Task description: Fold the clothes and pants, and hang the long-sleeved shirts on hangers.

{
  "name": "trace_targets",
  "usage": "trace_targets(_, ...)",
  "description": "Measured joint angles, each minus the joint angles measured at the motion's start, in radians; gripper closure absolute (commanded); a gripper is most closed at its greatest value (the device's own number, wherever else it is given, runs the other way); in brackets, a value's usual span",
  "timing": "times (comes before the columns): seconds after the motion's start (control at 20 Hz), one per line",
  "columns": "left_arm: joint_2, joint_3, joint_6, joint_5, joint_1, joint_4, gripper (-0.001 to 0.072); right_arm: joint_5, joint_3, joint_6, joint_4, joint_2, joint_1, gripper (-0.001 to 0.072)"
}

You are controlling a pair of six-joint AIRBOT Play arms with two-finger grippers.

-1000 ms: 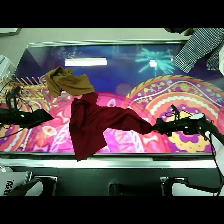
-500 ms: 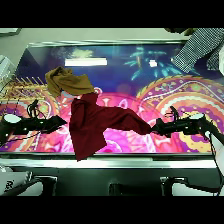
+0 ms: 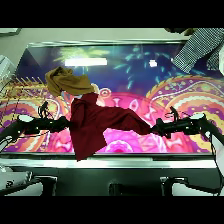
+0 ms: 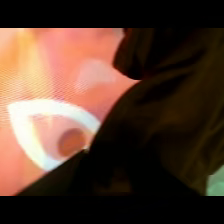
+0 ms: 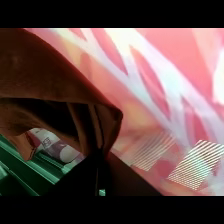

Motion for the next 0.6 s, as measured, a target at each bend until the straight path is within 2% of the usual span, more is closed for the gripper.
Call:
trace_targets(0.35,-0.002,0.068,0.066,-0.035,-0.008,-0.141,0.0691,-0.024,0.016,-0.009,0.043,0.092,0.000,0.0686)
trace_targets(0.6,0.086,0.306,0.034,-0.134,-0.006,-0.151,0.0691,-0.035,0.162,-0.020,0.049,0.272,0.000,0.0687)
